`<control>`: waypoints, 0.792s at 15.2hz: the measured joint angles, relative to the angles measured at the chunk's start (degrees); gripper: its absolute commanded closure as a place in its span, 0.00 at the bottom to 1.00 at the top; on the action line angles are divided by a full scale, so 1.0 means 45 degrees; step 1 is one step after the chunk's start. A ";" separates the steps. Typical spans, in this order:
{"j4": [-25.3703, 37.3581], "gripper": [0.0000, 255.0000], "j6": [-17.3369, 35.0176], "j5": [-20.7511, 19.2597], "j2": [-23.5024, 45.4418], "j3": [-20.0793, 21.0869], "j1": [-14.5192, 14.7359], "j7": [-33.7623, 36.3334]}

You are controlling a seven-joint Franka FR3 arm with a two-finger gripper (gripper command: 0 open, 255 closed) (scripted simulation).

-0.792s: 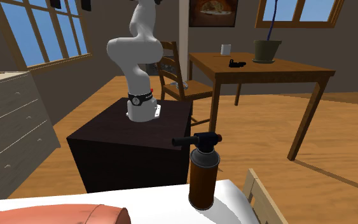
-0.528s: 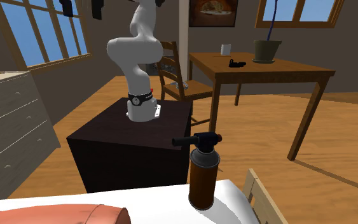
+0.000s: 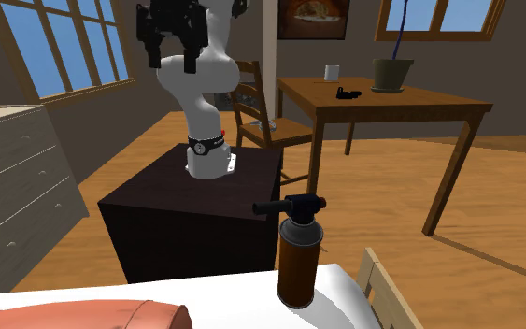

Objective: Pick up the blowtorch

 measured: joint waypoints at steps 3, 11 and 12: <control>-0.0666 0.00 0.0721 0.0767 0.0021 0.0992 0.0120 0.1454; -0.1138 0.00 0.3334 0.2655 0.1951 0.4165 0.0001 0.5476; -0.1070 0.00 0.3718 0.2849 0.2350 0.4663 -0.0075 0.6042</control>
